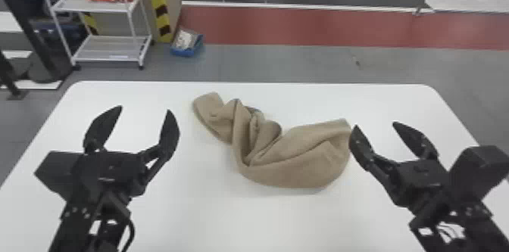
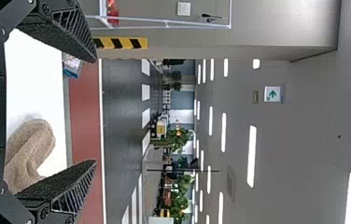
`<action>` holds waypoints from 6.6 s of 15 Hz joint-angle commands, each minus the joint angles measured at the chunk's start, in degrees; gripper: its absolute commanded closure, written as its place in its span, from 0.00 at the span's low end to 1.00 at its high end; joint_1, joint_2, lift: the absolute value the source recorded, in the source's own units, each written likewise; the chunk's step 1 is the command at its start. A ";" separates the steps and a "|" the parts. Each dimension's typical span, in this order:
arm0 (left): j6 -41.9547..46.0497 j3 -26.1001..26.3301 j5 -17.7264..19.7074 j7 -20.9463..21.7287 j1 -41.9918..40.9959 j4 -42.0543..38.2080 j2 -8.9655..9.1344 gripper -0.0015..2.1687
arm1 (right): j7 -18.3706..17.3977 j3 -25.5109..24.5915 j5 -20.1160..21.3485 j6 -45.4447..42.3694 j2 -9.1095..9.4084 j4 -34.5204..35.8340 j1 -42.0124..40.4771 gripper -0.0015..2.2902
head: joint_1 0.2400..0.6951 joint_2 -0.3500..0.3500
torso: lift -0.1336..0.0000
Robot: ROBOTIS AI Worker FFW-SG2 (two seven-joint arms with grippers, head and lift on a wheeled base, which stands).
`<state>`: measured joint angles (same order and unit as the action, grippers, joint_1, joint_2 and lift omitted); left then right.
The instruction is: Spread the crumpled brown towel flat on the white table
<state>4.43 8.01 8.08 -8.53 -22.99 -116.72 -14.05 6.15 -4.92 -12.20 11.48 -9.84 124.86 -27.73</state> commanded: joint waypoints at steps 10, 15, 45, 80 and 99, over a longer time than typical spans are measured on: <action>0.00 0.16 -0.17 -0.09 0.14 -0.35 0.08 0.06 | 0.27 0.27 -0.28 -0.45 0.26 -0.32 0.30 0.10 | 1.00 0.42 | 0.07; 0.00 0.25 -0.17 0.00 0.23 -0.08 0.08 0.06 | 0.36 0.27 0.07 0.26 0.26 -0.85 0.22 0.10 | 1.00 0.42 | 0.07; 2.29 -0.19 0.88 -0.26 0.93 3.96 -1.68 0.06 | 8.44 5.71 5.87 19.59 -2.29 -49.89 42.76 0.18 | 1.00 0.41 | 0.07; 0.88 4.29 1.06 0.35 7.35 9.32 -0.89 0.06 | 10.29 -33.66 -17.77 27.15 -5.89 -8.32 11.12 0.42 | 1.00 0.00 | 0.07; -23.38 17.30 16.26 16.70 43.91 44.04 9.31 0.07 | 12.31 -21.27 -2.57 23.81 -0.09 -12.80 10.50 0.42 | 1.00 0.00 | 0.07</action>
<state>-17.79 24.40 24.61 8.15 19.75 -73.74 -5.11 18.46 -26.42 -14.86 35.57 -10.03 112.16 -17.15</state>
